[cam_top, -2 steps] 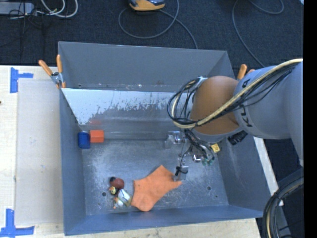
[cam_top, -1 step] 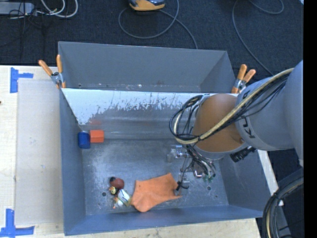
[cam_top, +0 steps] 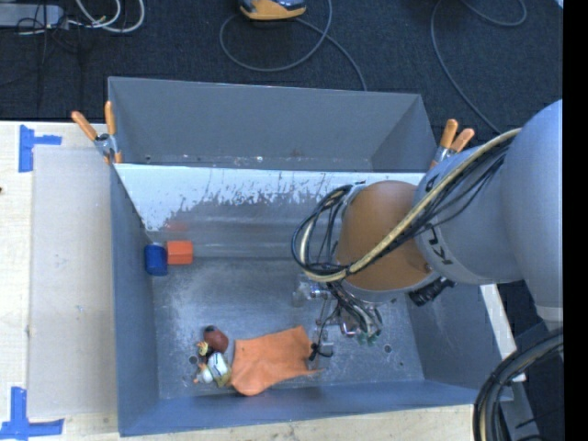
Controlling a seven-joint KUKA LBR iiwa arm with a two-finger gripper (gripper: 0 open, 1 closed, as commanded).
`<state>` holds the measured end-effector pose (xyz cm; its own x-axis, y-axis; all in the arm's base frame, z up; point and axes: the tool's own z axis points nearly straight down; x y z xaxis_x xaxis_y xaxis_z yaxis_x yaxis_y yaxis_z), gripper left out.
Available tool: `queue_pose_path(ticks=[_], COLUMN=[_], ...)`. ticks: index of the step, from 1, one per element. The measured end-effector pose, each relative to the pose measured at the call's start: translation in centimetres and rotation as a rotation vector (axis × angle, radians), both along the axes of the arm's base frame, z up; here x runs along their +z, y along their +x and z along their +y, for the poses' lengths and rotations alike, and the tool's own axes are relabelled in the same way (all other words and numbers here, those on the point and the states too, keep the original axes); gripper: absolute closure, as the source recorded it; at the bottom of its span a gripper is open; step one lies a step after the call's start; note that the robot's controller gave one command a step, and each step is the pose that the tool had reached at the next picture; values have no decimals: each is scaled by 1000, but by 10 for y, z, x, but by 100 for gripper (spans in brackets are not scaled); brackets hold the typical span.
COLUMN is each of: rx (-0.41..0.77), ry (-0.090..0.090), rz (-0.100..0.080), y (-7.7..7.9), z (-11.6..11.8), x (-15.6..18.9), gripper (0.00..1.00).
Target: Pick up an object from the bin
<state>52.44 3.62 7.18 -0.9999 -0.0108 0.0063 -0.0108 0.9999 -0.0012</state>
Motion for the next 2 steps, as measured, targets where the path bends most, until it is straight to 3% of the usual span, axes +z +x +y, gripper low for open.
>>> queue_pose_path(ticks=[1, 2], rx=[73, 107], ry=[4, 1], rz=[1, 2], y=[-14, -27], z=[22, 22], x=[-1, -2], gripper=[0, 0])
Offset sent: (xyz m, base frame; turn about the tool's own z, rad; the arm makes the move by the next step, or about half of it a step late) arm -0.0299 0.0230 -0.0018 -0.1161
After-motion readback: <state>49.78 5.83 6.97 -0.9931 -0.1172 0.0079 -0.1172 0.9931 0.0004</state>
